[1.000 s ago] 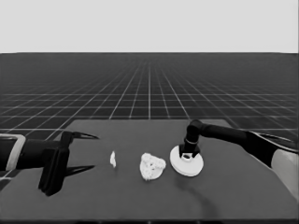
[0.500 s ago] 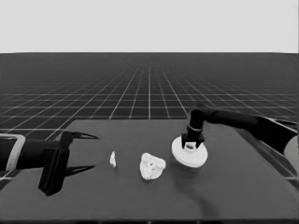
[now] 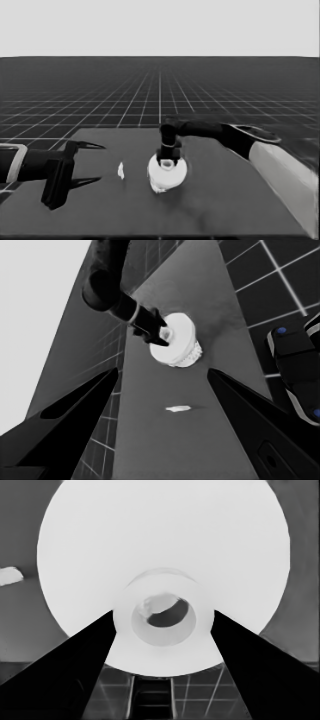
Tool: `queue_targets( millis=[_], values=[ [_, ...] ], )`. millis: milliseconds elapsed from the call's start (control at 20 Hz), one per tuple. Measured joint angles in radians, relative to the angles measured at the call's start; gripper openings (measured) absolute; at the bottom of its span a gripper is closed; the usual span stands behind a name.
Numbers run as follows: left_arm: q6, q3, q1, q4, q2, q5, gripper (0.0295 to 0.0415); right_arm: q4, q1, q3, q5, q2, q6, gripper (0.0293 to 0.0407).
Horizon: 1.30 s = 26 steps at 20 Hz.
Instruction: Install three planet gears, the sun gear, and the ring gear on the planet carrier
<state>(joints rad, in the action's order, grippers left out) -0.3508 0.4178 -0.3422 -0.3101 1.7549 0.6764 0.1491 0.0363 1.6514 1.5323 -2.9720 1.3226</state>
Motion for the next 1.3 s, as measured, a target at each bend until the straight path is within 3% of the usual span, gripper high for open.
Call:
queue_targets(
  millis=[300,400,550,1300],
  values=[
    [0.000,0.000,0.000,0.000,0.000,0.000,0.0385,0.005,-0.005,0.072,0.001,-0.074,0.003,0.0348],
    [0.000,0.000,0.000,0.000,0.000,0.000,0.0385,0.064,-0.066,0.105,-0.018,-0.084,-0.016,0.0348],
    [0.000,0.000,0.000,0.000,0.000,0.000,0.0385,0.089,-0.093,0.124,-0.027,-0.089,-0.026,0.0348],
    [0.000,0.000,0.000,0.000,0.000,0.000,0.0385,0.094,-0.101,0.127,-0.030,-0.091,0.046,0.0348]
  ],
)
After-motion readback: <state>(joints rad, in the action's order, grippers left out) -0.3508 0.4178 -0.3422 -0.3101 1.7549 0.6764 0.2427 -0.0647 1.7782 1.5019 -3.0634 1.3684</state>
